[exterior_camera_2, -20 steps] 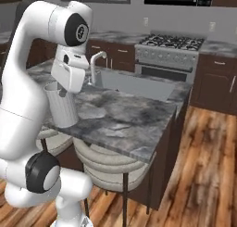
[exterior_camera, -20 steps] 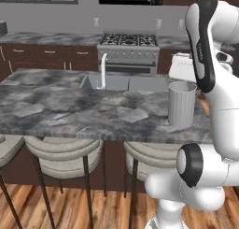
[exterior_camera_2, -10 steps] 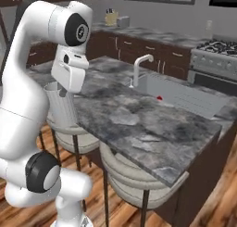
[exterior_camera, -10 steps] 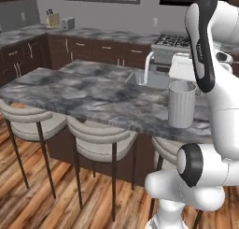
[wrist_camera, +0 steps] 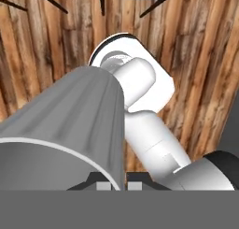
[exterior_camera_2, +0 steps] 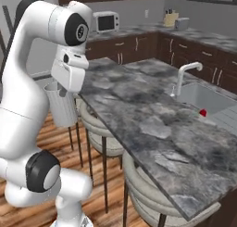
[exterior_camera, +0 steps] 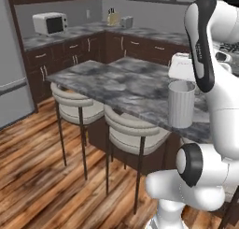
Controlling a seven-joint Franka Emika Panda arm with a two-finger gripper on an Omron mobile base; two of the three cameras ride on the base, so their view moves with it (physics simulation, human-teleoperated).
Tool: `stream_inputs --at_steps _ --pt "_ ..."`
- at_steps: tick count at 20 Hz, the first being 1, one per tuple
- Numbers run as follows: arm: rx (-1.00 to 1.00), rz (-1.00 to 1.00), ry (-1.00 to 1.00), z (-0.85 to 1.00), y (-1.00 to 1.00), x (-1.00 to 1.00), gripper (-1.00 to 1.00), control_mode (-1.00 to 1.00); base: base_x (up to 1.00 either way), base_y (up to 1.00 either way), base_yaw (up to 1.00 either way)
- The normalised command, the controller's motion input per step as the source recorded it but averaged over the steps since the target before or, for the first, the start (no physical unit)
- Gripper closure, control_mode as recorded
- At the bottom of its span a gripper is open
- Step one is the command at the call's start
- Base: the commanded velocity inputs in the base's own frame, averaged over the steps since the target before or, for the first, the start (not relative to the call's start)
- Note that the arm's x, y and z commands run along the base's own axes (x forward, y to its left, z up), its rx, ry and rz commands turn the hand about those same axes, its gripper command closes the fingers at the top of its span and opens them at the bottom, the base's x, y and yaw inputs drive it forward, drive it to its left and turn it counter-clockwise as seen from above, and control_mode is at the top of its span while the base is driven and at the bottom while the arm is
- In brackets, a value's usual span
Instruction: Pick the glass cup and colander and place them in the sink. Then turn on the water.
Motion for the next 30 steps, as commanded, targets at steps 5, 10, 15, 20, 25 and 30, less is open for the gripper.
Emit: stream_inputs --at_steps 5,10,15,20,25,30 --pt "0.00 0.00 0.00 0.00 0.00 0.00 1.00 1.00 -0.63 -0.52 0.29" --pt "0.00 0.00 0.00 0.00 0.00 0.00 1.00 1.00 -0.46 -0.54 0.33" --pt "0.00 0.00 0.00 0.00 0.00 0.00 1.00 1.00 -0.32 -0.53 0.34" --pt "0.00 0.00 0.00 0.00 0.00 0.00 1.00 1.00 -0.05 -0.61 0.30" --pt "0.00 0.00 0.00 0.00 0.00 0.00 1.00 1.00 0.13 -0.52 0.31" --pt "0.00 0.00 0.00 0.00 0.00 0.00 1.00 1.00 0.05 -0.44 0.35"
